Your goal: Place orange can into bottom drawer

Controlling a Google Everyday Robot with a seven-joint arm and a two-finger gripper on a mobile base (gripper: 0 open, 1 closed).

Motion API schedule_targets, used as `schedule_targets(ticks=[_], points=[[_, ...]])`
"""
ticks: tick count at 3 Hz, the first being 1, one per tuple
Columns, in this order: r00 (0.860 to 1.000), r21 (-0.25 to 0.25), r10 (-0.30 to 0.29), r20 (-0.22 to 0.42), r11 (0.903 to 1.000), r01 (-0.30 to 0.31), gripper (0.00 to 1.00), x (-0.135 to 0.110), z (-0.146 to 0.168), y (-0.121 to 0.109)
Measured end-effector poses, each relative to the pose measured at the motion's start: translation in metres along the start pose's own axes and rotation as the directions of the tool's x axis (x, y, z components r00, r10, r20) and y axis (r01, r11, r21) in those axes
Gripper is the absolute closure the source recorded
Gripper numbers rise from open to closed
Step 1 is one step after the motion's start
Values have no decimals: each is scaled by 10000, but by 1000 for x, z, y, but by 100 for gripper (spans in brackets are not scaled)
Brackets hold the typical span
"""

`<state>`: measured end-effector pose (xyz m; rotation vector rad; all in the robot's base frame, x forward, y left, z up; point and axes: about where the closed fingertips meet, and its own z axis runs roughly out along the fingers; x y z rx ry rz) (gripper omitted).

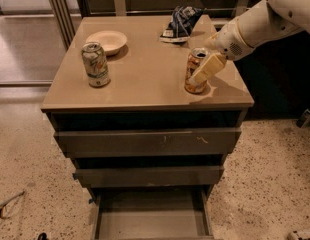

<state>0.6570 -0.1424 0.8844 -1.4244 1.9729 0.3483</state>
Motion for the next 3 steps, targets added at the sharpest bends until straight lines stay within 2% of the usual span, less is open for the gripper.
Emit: schedule_targets(ticks=[1, 2, 3], points=[[10000, -1, 0, 0, 10000, 0, 42, 0, 0, 0], [10000, -2, 0, 0, 10000, 0, 73, 0, 0, 0], [10000, -4, -2, 1, 10000, 2, 97, 0, 0, 0]])
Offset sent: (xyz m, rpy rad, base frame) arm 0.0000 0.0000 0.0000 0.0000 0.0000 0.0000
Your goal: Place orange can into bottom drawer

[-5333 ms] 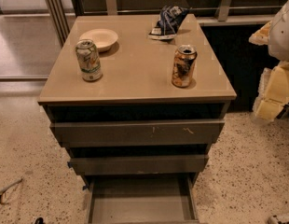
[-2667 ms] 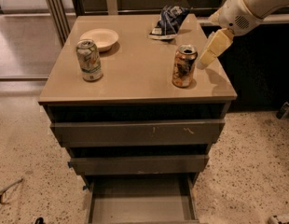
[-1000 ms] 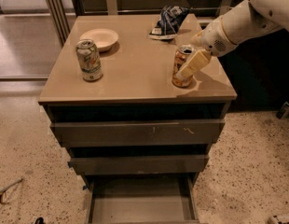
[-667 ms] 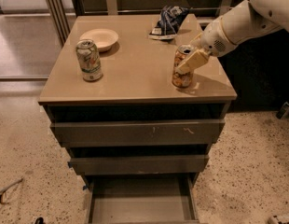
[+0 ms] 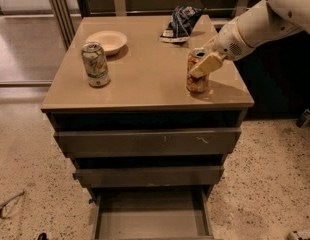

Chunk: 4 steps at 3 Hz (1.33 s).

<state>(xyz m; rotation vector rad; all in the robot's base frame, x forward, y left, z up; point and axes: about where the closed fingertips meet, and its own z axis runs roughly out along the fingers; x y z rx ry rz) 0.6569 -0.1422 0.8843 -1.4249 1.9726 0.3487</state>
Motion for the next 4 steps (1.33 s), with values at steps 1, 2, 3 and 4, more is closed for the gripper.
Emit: schedule_targets(ticks=[1, 2, 3, 4], points=[[9999, -84, -84, 58, 9999, 85, 100, -1, 0, 5], [9981, -176, -320, 526, 9993, 330, 100, -5, -15, 25], [9909, -387, -749, 1118, 9961, 797, 100, -8, -40, 61], [9828, -982, -808, 1659, 9903, 980, 100, 5, -78, 122]])
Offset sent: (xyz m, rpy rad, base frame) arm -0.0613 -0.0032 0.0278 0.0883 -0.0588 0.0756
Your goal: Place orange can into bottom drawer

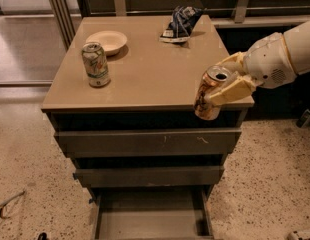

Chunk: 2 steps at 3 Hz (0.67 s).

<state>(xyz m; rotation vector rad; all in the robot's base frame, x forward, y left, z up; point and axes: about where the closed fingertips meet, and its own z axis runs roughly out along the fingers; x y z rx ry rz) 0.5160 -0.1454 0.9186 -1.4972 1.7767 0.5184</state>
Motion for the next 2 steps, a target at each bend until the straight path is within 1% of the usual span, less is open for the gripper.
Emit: schedule_targets(ticks=[1, 2], points=[[10000, -11, -22, -11, 10000, 22, 100, -1, 2, -1], [9999, -122, -120, 95, 9999, 121, 100, 10, 12, 17]])
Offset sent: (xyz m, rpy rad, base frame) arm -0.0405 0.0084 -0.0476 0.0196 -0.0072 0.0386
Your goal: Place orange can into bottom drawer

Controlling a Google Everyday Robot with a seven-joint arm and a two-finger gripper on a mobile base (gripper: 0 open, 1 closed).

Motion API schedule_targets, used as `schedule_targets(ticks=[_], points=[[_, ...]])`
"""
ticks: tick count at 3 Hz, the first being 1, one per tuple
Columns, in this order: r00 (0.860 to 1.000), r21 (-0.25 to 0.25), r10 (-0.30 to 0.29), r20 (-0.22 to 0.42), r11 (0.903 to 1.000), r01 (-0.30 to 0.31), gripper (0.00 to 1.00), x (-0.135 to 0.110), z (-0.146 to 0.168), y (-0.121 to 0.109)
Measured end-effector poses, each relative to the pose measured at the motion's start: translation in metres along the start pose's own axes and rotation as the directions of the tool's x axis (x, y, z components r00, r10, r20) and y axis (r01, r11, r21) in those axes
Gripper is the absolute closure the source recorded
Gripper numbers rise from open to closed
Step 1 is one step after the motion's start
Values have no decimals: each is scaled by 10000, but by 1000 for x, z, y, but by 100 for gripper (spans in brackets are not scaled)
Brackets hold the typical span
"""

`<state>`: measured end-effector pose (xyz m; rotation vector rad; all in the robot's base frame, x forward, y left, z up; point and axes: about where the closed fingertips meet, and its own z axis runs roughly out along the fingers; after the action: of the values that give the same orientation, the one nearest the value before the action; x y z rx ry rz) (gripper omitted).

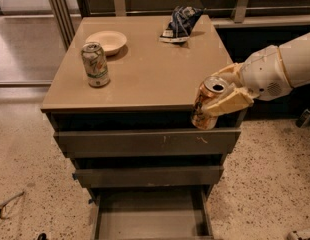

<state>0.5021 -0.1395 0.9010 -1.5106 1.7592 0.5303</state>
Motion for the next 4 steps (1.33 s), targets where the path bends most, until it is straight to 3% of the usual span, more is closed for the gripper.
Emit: schedule_targets(ticks=[1, 2, 3, 4], points=[[9994, -77, -289, 190, 9995, 291, 100, 29, 29, 34], [9993, -264, -327, 184, 9991, 332, 100, 81, 73, 60], [9998, -684, 90, -178, 9976, -102, 100, 149, 128, 85], [9998, -700, 19, -185, 9975, -32, 100, 151, 131, 87]])
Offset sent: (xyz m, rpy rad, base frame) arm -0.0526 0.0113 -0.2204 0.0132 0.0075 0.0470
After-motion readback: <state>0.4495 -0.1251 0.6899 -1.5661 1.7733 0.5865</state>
